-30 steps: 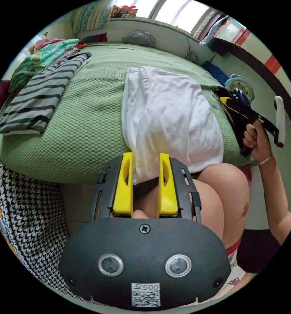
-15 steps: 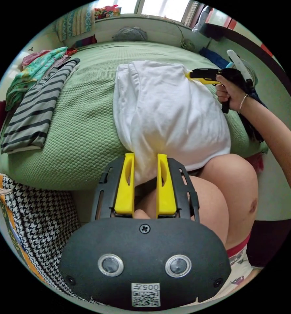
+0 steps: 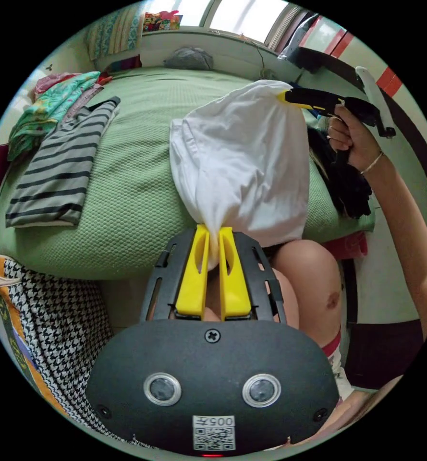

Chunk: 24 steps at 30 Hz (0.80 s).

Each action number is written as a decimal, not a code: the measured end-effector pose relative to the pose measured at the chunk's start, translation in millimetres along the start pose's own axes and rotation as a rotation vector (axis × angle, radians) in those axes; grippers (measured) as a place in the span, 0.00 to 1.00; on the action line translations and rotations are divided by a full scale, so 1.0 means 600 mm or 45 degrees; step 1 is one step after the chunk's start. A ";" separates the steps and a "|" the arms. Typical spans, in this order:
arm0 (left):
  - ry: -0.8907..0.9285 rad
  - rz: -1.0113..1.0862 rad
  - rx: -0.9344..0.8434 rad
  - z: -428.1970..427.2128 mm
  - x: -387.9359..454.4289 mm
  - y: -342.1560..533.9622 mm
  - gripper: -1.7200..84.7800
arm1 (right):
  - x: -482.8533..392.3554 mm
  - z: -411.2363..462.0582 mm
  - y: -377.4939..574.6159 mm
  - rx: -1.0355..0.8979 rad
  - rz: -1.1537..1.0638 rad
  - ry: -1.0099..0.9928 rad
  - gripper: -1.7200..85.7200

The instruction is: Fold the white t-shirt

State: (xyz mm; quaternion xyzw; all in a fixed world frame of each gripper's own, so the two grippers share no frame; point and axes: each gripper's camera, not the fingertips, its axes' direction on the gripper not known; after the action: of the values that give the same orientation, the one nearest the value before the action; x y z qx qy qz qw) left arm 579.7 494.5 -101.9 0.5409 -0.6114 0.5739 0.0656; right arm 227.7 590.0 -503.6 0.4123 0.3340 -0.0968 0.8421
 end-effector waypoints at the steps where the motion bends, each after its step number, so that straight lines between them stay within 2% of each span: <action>1: -0.001 0.000 0.021 -0.022 -0.003 0.000 0.07 | -0.010 -0.007 -0.005 0.009 -0.008 0.011 0.02; 15: -0.021 -0.098 0.238 -0.262 -0.132 0.025 0.07 | -0.258 -0.078 -0.119 0.180 -0.248 -0.002 0.02; 24: -0.205 -0.128 0.298 -0.430 -0.283 -0.070 0.07 | -0.396 -0.027 -0.280 0.222 -0.270 -0.118 0.01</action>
State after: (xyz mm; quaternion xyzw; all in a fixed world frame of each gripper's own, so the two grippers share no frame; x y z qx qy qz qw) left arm 540.2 803.6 -108.9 0.6189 -0.5157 0.5922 -0.0185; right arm -34.2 467.9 -463.7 0.4415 0.3267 -0.2327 0.8026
